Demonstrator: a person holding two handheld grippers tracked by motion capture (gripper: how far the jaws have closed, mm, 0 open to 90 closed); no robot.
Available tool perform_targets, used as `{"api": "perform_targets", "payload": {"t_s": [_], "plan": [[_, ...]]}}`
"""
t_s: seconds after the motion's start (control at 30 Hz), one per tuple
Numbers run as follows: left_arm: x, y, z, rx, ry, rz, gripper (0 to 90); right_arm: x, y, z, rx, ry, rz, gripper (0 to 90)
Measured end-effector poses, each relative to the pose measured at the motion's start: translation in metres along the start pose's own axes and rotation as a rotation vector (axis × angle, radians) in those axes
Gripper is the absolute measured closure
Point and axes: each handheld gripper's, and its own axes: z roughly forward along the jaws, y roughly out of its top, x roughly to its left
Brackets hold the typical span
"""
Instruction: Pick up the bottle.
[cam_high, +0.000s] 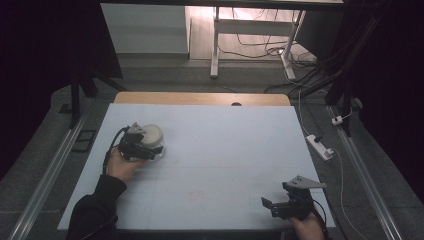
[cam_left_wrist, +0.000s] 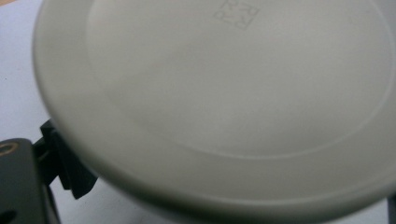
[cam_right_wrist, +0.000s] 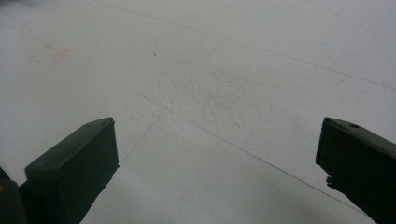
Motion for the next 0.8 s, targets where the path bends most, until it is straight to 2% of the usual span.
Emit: {"api": "perform_targets", "payload": {"t_s": [0.1, 0.43, 0.8], "plan": [[-0.002, 0.001, -0.001, 0.003, -0.019, 0.002, 7.5, 0.0, 0.0, 0.0, -0.002, 0.0, 0.0, 0.0], [-0.02, 0.012, -0.007, -0.005, -0.037, 0.062, 7.5, 0.0, 0.0, 0.0, -0.002, -0.001, -0.001, 0.0], [-0.038, 0.019, -0.011, -0.013, -0.087, 0.094, 7.5, 0.0, 0.0, -0.001, -0.003, -0.001, -0.003, 0.0]]}}
